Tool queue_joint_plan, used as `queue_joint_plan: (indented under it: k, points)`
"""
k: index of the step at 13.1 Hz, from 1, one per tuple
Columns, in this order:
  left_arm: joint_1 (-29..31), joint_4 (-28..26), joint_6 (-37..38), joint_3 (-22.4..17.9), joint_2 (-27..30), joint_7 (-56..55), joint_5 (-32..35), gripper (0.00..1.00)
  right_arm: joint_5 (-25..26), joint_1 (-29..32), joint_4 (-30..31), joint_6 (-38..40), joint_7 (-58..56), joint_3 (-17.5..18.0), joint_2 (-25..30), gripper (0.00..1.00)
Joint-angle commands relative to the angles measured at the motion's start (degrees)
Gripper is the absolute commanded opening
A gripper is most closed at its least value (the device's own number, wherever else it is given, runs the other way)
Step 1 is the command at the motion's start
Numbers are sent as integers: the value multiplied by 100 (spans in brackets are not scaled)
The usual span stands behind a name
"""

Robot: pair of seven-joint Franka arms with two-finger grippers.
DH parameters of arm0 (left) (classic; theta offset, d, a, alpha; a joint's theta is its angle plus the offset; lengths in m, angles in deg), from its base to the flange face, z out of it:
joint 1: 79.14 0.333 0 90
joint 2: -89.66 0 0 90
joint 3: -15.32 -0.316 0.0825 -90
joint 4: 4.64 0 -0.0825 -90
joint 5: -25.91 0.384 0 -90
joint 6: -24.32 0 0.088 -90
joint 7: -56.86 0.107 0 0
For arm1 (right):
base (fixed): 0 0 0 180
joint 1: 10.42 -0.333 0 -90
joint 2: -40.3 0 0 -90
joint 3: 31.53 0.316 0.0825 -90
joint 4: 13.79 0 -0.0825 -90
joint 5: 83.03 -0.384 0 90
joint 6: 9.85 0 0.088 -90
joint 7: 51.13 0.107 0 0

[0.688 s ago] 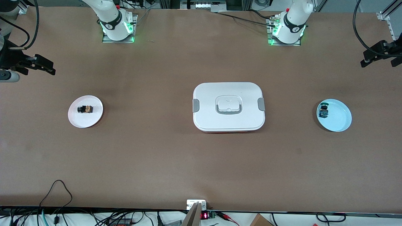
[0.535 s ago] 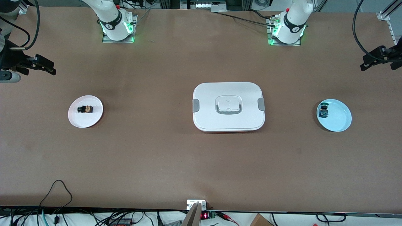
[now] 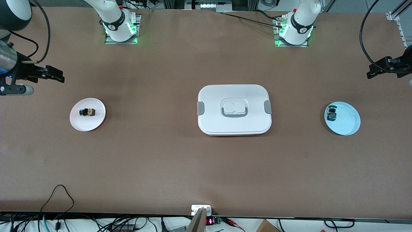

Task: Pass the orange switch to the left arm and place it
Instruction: 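Move the right gripper toward the white plate with the orange switch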

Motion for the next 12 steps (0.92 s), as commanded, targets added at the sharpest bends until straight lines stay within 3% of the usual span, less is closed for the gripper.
queue_joint_plan:
  k: [1, 6, 8, 12]
  points:
    - [15, 25, 1, 36, -14, 121, 88, 100, -90, 8, -244, 65, -98, -21, -342, 100]
    - [15, 25, -17, 45, -14, 121, 87, 100, -116, 17, -262, 48, -2, -30, -571, 100]
    - [15, 34, -17, 45, -14, 121, 88, 100, -344, 61, -262, -206, -80, -39, -580, 100]
    - [7, 34, -26, 53, -22, 121, 79, 100, -126, 87, -376, -829, -116, -56, -852, 100]
